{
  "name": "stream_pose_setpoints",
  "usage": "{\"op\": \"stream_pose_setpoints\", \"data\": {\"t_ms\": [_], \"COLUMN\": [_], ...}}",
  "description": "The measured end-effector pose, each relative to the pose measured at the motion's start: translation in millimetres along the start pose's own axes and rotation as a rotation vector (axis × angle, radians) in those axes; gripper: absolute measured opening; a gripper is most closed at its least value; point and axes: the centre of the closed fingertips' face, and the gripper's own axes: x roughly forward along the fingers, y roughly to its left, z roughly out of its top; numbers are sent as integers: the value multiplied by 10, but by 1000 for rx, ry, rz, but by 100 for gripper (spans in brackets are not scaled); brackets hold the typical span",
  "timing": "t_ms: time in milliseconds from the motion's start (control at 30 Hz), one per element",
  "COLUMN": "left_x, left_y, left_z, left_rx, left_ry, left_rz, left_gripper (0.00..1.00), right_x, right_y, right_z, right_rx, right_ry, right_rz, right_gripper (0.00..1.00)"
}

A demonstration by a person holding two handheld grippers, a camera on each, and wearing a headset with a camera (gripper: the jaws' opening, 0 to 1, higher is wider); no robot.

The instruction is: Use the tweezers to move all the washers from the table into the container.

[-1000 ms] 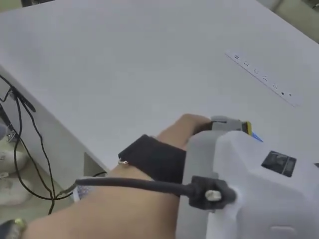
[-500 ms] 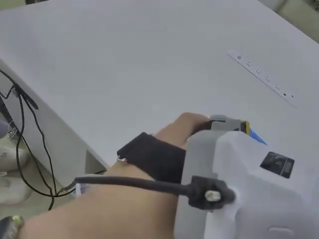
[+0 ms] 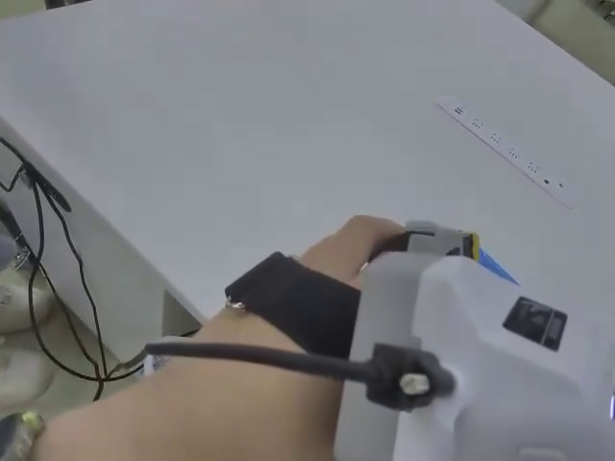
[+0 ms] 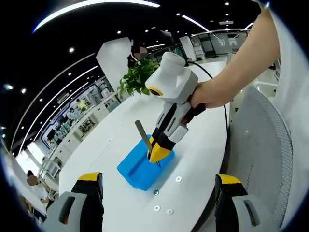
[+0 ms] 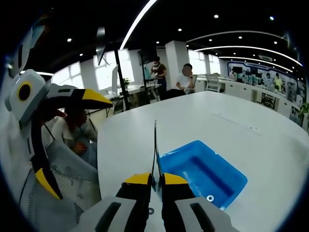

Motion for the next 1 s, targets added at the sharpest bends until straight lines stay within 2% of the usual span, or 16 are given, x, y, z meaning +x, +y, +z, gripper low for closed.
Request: {"op": "stream_pose_setpoints", "data": {"t_ms": [700, 1000], "left_x": [25, 34], "left_y": [0, 11], "left_z": [-33, -71], "left_rx": [71, 117], "left_ry": [40, 72], "left_rz": [1, 9], "left_gripper": [99, 99], "right_x": [-35, -27], "right_y": [-37, -31], "right_z": [9, -8], "right_rx": [12, 12], "right_ry": [-18, -16], "right_rz": [-20, -20], "right_gripper": [4, 4]}}
